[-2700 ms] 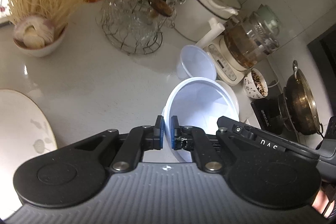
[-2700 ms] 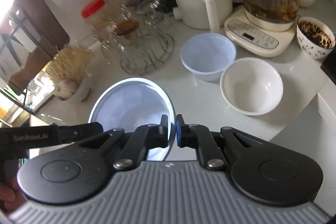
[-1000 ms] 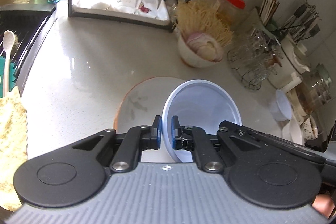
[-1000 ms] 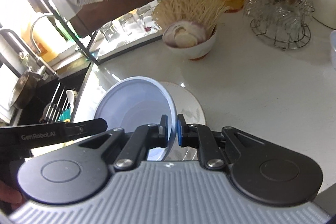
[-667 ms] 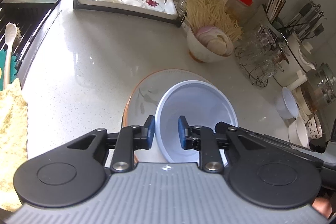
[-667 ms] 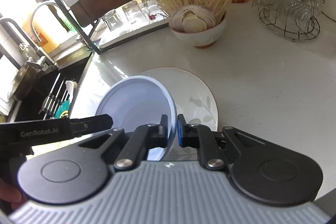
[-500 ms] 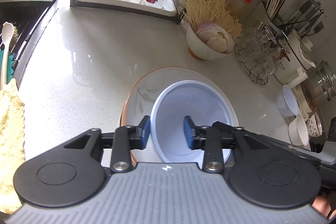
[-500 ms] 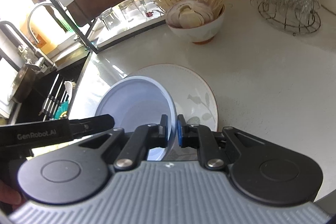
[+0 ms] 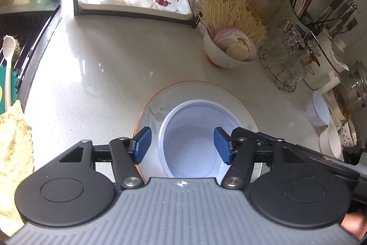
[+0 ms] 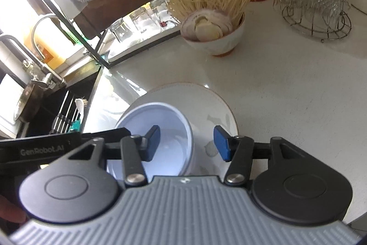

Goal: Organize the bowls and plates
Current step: 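Lower the plastic bowl into the white bowl stack and open the left gripper, then move the left gripper back to the second translucent plastic bowl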

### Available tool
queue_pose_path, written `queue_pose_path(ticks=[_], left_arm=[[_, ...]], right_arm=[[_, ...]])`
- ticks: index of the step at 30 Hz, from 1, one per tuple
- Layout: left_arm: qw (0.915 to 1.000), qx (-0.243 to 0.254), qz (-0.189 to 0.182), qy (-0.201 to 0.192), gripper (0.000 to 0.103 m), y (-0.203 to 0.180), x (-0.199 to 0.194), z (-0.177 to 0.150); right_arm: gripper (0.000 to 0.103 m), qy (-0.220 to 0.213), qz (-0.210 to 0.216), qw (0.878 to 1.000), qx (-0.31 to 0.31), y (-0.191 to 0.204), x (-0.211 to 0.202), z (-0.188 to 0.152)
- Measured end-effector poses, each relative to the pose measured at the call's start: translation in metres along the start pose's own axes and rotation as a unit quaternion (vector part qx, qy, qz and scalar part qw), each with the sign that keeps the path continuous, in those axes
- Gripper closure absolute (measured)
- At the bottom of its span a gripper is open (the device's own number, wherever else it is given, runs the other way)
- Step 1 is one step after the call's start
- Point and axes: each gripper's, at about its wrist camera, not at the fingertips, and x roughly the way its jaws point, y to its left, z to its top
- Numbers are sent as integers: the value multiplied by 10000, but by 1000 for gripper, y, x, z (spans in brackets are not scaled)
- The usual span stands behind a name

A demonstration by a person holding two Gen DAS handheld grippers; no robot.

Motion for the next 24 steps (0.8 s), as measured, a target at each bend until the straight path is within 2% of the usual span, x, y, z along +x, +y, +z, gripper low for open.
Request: queue_pose_path(ticks=[13,24], left_arm=[[9996,210,-80,-187,37,-23,-41,27],[9976,546,-260,-352,37,-57,-57,28]], right_arm=[[48,-486,-150,9986,-169,15,-44,24],[48,-964,-487,9940,-177,4,-94,23]])
